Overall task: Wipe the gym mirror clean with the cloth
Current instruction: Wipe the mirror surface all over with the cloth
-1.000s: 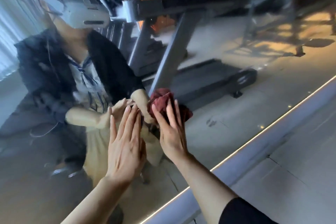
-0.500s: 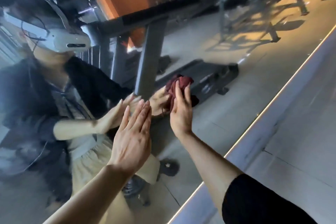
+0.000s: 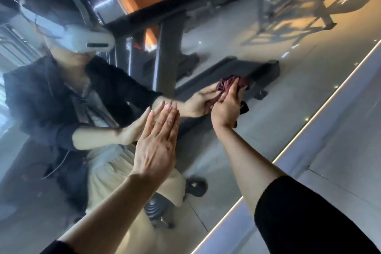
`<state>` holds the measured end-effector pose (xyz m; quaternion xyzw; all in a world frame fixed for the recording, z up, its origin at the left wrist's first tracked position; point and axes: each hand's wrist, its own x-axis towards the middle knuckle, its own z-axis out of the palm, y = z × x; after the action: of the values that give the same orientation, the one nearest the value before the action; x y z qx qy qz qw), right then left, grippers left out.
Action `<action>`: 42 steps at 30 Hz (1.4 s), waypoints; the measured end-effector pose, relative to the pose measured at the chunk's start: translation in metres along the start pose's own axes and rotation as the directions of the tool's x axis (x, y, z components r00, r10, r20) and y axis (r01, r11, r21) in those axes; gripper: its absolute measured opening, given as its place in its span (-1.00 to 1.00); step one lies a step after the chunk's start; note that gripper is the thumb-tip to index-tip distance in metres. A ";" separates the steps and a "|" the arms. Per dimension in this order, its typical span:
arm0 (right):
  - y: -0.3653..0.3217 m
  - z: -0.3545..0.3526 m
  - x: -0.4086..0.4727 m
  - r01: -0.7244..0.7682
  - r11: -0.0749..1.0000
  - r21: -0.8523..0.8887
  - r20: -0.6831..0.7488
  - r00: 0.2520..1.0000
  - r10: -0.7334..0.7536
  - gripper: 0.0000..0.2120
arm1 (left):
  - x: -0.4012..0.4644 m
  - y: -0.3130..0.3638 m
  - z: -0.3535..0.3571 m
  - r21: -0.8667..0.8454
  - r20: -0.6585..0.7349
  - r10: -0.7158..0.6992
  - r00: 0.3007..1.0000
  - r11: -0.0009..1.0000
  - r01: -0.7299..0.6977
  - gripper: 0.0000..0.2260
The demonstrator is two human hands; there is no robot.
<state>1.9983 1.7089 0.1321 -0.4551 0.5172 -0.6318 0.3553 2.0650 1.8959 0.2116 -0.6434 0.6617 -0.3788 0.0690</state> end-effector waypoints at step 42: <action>0.004 -0.012 0.017 0.250 0.963 0.096 0.054 0.965 -0.256 -0.54 | 0.032 0.053 0.010 -0.040 0.020 -0.024 1.000 0.999 0.025 -0.50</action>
<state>1.9815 1.6968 0.1310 -0.5217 0.4143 -0.6790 0.3083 2.0234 1.8571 0.1862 -0.6562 0.6607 -0.3600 0.0577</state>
